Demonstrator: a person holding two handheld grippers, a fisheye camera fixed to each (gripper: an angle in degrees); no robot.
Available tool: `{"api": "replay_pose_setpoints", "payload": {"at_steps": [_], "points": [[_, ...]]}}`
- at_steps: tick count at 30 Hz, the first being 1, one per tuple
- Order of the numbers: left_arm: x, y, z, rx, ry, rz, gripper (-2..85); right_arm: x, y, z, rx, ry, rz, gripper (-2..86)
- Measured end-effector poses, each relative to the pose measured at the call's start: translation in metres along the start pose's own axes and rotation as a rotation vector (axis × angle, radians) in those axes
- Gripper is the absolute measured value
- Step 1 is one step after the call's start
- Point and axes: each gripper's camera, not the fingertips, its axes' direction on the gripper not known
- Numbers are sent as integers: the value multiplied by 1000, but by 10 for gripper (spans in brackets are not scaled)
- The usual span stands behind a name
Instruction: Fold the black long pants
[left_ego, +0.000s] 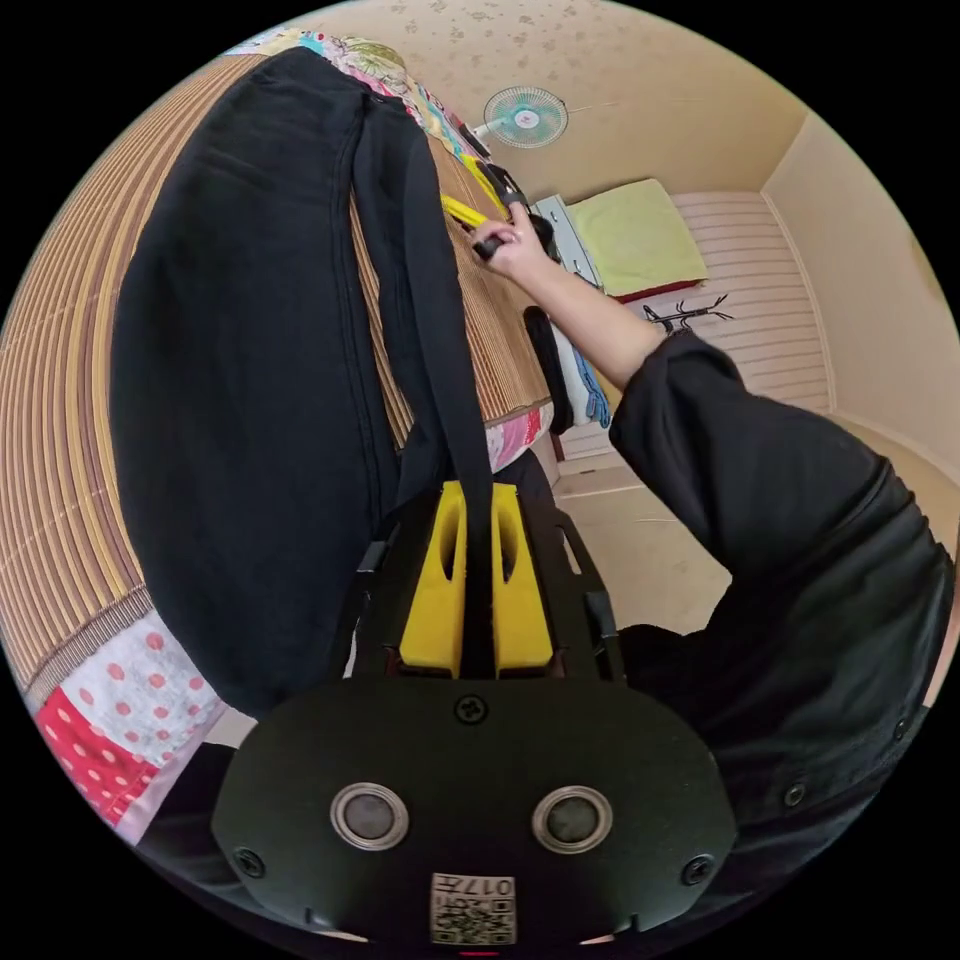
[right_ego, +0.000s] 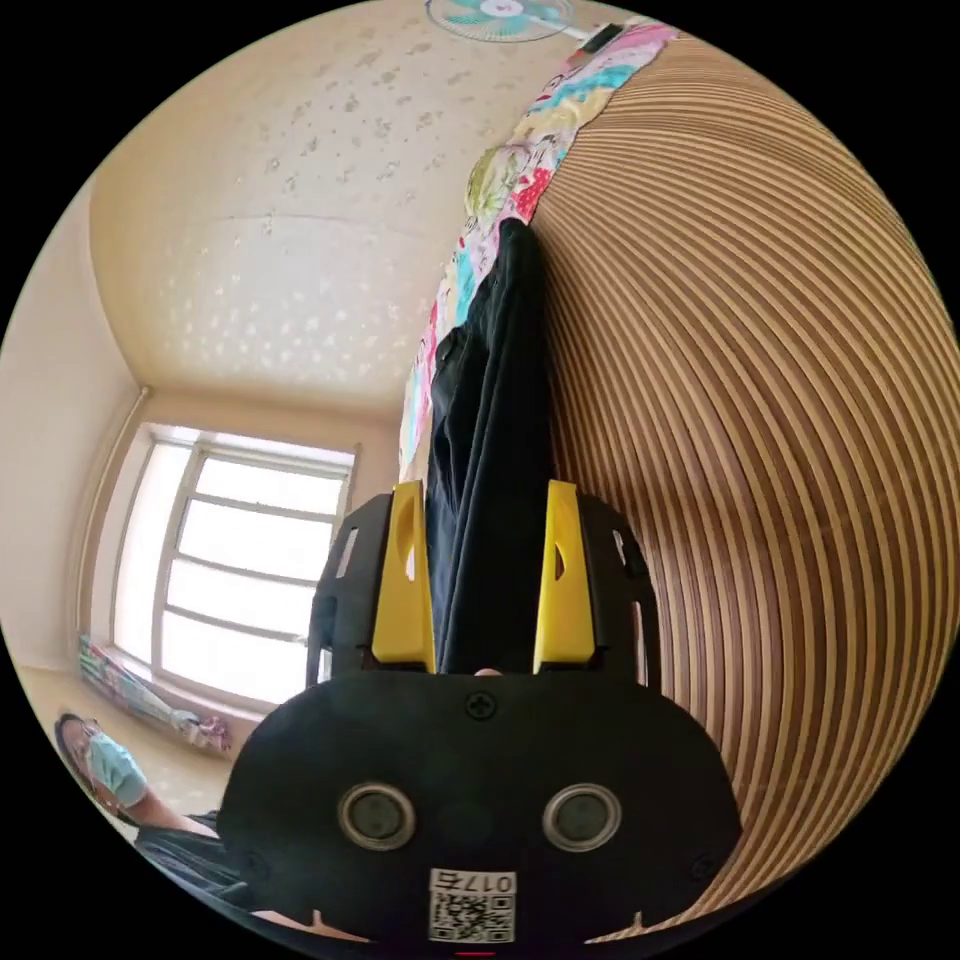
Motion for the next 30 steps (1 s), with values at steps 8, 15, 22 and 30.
{"api": "replay_pose_setpoints", "payload": {"at_steps": [8,15,22,30], "points": [[7,-1,10,2,-38,27,39,-28,-86,96,139,358,84,83],[-16,23,-20,201,167,-49,36,-219,-24,243,250,979,-581,29],[-36,78,-68,363,171,-163,42,-287,35,338,20,512,-648,27],[-55,122,-83,396,108,-303,118,-212,152,272,-229,398,-709,67]]}}
